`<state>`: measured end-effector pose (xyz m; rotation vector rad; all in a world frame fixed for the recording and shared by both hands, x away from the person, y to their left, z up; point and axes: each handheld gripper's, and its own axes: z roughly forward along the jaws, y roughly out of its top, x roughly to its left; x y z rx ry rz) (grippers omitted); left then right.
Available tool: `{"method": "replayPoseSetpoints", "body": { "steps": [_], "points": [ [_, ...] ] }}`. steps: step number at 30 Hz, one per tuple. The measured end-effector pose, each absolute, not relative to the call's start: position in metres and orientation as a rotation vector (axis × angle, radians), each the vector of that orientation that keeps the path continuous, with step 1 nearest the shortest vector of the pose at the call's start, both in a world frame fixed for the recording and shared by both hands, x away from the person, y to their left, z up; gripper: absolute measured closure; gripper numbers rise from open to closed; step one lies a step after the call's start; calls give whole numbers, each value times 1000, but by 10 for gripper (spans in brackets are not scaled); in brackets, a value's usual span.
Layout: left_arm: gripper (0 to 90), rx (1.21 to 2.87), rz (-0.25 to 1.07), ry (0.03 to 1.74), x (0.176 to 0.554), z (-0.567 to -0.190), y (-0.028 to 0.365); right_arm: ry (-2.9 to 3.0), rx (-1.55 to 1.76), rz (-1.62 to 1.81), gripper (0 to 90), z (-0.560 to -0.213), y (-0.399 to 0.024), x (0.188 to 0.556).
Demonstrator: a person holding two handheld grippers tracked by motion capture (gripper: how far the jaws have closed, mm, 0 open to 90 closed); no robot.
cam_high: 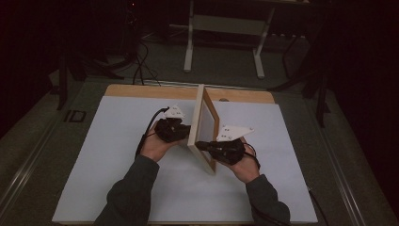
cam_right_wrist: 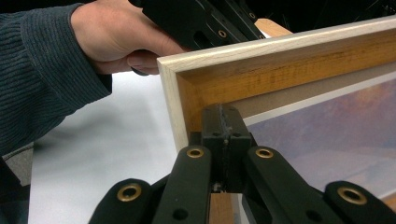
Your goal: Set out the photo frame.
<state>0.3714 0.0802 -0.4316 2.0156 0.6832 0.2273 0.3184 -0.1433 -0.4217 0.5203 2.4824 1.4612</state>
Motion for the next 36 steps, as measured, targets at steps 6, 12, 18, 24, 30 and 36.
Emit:
{"method": "replayPoseSetpoints", "body": {
  "steps": [6, 12, 18, 24, 30, 36],
  "points": [
    [900, 2010, 221, 690, 374, -432, 81, 2472, 523, 1443, 900, -421, -137, 319],
    [900, 1992, 182, 688, 376, -434, 83, 2472, 517, 1448, 900, -421, -132, 321],
    [900, 1993, 182, 686, 376, -434, 83, 2473, 517, 1449, 900, -422, -132, 321],
    [900, 1991, 178, 688, 377, -434, 83, 2476, 507, 1445, 899, -422, -132, 321],
    [883, 1981, 175, 702, 377, -435, 84, 2478, 507, 1443, 888, -423, -133, 320],
    [833, 1971, 167, 719, 378, -436, 86, 2486, 505, 1431, 853, -425, -135, 320]
  ]
}}
